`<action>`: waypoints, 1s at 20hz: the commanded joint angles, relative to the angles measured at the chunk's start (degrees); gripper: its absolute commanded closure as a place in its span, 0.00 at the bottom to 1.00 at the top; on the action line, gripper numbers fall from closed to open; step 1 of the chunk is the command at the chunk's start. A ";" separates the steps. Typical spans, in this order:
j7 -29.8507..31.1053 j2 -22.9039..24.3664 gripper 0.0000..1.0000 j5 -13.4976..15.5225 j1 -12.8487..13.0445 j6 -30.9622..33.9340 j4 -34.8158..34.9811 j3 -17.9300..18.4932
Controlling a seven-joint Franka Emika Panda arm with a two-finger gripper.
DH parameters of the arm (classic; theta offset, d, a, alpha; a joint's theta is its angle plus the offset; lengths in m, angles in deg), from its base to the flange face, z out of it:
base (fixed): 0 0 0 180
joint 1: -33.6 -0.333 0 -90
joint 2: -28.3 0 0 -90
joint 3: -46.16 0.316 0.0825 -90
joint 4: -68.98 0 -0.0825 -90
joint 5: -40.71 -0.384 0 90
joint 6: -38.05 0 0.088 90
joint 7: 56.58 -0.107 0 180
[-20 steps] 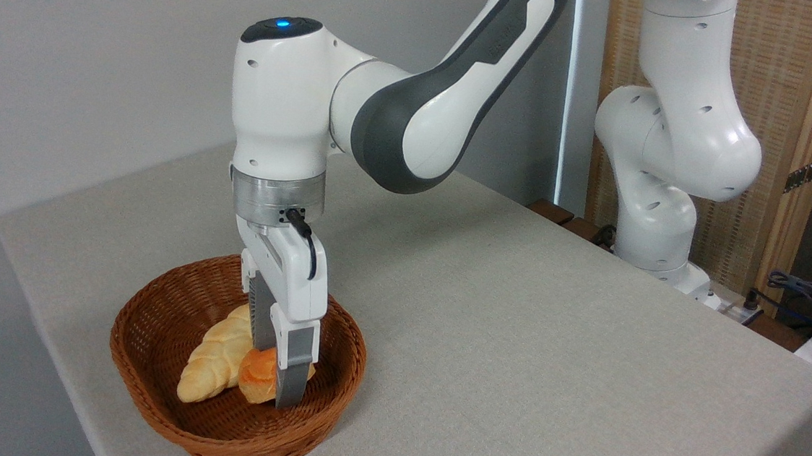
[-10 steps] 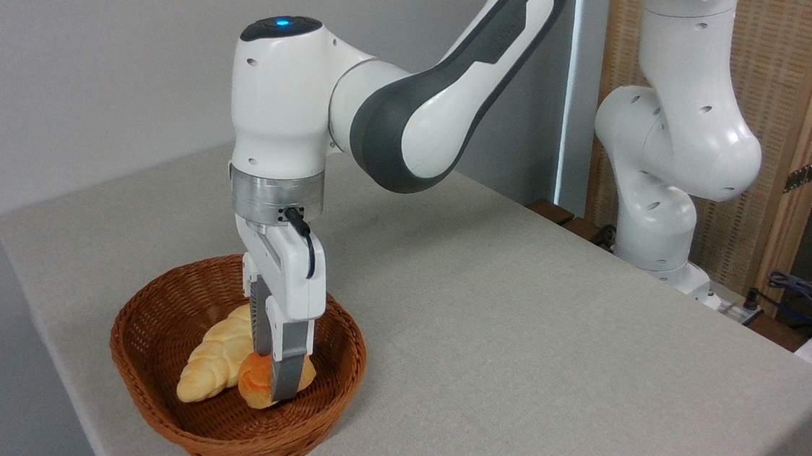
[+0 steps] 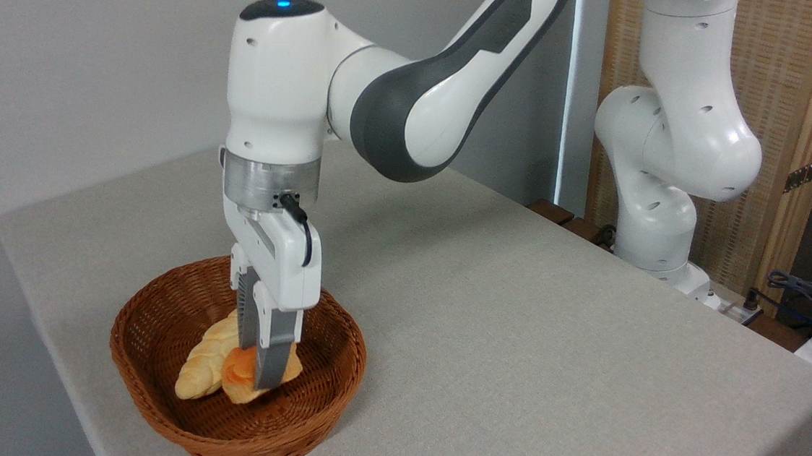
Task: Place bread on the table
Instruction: 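Lift the orange bun out of the basket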
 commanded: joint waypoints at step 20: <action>0.25 16.30 0.58 10.32 1.65 28.66 5.85 0.87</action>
